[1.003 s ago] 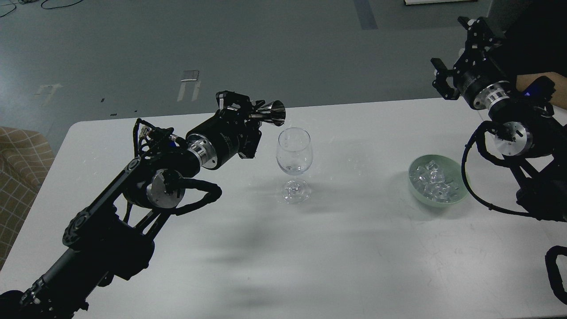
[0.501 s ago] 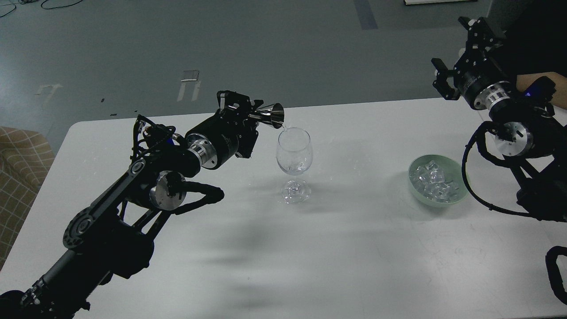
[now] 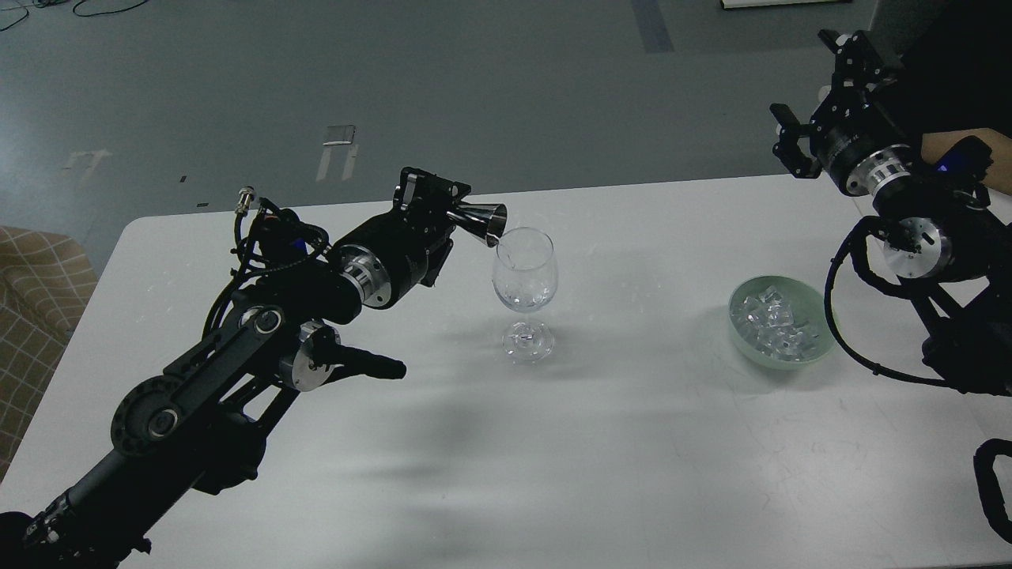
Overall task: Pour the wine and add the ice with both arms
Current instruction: 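Tilt the jigger over the glass with the left gripper to pour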
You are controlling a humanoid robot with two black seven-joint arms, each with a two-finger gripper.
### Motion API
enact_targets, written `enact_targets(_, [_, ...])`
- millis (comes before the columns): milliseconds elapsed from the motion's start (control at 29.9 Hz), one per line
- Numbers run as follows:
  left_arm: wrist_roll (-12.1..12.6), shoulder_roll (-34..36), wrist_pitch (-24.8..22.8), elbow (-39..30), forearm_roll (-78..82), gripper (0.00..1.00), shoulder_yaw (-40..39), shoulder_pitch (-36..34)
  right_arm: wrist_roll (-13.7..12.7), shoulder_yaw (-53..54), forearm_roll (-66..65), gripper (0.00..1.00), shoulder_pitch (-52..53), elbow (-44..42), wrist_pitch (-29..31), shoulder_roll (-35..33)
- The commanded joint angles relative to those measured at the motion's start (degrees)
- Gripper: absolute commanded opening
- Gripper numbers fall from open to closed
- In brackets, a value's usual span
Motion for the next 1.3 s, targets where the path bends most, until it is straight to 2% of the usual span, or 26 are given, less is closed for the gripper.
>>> enact_targets(0, [0.8, 0.4, -0.1, -0.2, 2.2, 0.00, 0.2, -0.5, 0.0, 0.0, 0.0, 1.00, 0.0, 0.0, 0.0, 0.1])
enact_targets(134, [1.3, 0.5, -0.1, -0.2, 4.1, 0.00, 0.2, -1.1, 0.0, 0.0, 0.0, 1.00, -0.1, 0.0, 0.0, 0.1])
enact_targets(301, [4.2, 0.5, -0.1, -0.2, 6.4, 0.00, 0.3, -1.4, 0.0, 0.0, 0.0, 1.00, -0.1, 0.0, 0.0, 0.0])
enact_targets(535, [4.2, 2.0, 0.0, -0.3, 9.4, 0.00, 2.3, -1.9, 0.0, 0.0, 0.0, 1.00, -0.1, 0.0, 0.0, 0.0])
enact_targets(969, [4.2, 1.9, -0.2, -1.8, 7.6, 0.01, 1.2, -4.0, 0.0, 0.0, 0.0, 1.00, -0.4, 0.0, 0.0, 0.1])
enact_targets(1270, [4.2, 2.2, 1.1, -4.7, -6.2, 0.01, -2.8, -4.3, 0.0, 0.0, 0.0, 1.00, -0.8, 0.0, 0.0, 0.0])
